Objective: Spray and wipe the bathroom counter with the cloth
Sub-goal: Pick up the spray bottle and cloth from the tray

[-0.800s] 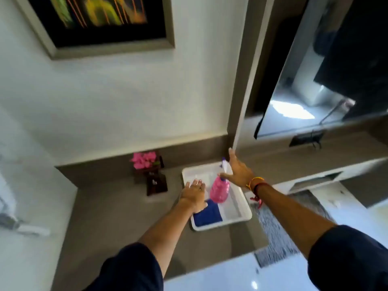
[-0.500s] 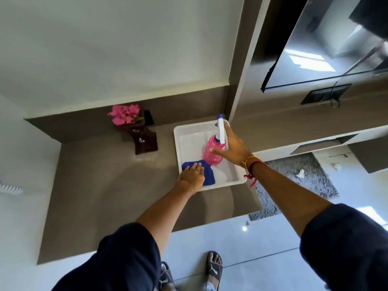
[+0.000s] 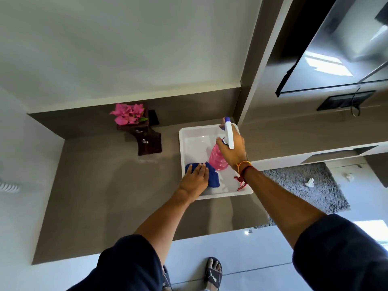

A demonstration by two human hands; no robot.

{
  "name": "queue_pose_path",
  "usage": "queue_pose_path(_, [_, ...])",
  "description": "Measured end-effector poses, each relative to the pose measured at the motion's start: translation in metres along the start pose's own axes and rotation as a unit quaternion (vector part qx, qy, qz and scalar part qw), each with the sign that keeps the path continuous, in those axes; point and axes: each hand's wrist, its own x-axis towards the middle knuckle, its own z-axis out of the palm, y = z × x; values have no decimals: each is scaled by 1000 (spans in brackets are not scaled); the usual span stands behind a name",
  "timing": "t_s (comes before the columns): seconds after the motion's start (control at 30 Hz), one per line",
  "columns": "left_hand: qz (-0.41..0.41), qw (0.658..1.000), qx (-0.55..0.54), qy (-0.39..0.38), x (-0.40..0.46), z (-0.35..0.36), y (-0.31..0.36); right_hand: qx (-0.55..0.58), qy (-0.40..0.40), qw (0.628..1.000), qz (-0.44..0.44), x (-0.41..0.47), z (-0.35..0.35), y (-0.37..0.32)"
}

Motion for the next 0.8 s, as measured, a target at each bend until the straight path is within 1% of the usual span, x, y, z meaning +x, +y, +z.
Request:
queue_pose_path(0.07, [-1, 999, -1, 42, -6, 0, -4, 20, 29, 999, -5, 0, 8, -3])
queue_pose_path(0.13, [9, 997, 1, 83, -15, -5, -12, 16, 49, 999, -11, 0, 17, -8])
queue_pose_path(0.23, [16, 992, -3, 126, -30, -17, -26, -11, 55, 998, -14, 2, 26, -21])
queue_pose_path(0.33, [2, 987, 7, 159, -51, -33, -48, -23, 59, 997, -35, 1, 30, -47])
queue_pose_path(0.4, [-20, 985, 15, 172, -68, -45, -67, -31, 55, 996, -60, -2, 33, -73])
queue_pose_path(0.47, [-59, 983, 25, 174, -87, -56, -87, -47, 47, 994, -85, -7, 40, -104])
queue_pose_path(0.6, [-134, 977, 14, 163, -130, -58, -125, -111, 8, 989, -102, -33, 74, -154])
queue_pose_path(0.67, [-160, 975, -2, 156, -150, -49, -140, -143, -14, 987, -68, -53, 99, -165])
queue_pose_path(0.8, [-182, 971, -30, 155, -180, -33, -162, -153, -71, 985, 45, -94, 149, -157])
